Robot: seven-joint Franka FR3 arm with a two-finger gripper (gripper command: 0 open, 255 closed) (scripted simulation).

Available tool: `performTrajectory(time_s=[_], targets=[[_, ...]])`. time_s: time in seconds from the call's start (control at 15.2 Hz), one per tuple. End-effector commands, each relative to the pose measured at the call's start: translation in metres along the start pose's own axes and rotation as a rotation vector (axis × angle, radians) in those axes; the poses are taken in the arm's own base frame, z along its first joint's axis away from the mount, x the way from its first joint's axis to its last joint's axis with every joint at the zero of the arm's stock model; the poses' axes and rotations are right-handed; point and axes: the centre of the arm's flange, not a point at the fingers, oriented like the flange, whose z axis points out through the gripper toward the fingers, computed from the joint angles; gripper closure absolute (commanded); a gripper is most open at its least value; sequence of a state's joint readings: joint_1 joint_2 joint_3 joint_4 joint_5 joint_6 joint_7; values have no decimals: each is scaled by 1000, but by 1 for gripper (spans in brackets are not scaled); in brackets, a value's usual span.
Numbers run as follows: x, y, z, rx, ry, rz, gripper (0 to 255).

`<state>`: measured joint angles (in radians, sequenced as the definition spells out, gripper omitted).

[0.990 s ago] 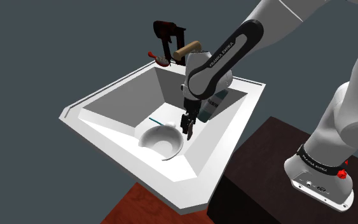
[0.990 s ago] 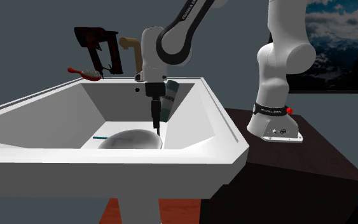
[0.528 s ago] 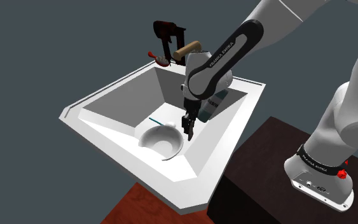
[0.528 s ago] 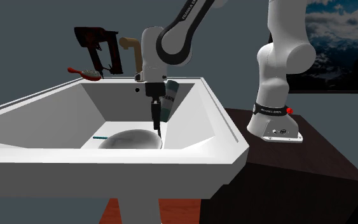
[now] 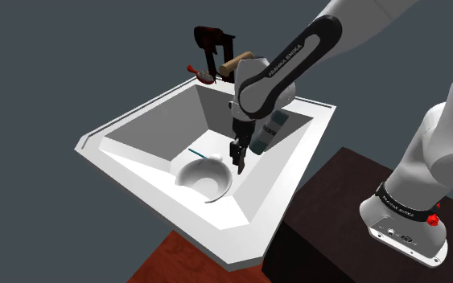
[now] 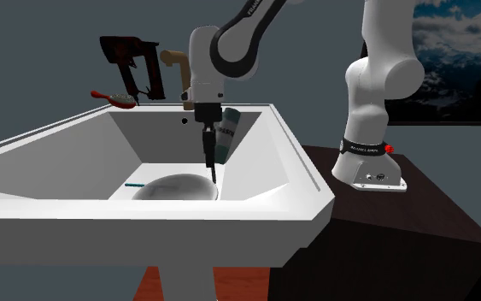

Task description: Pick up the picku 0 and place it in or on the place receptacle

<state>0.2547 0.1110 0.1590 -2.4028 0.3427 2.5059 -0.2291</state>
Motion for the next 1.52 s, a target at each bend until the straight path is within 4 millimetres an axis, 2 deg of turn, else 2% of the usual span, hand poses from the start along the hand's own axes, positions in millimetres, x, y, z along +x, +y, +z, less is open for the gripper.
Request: performTrajectory(time_s=[0.0, 1.32, 1.45], targets=[[0, -2, -10, 0, 0, 0, 255], [1, -24, -110, 0, 0, 0, 255], [15, -47, -108, 0, 0, 0, 255]])
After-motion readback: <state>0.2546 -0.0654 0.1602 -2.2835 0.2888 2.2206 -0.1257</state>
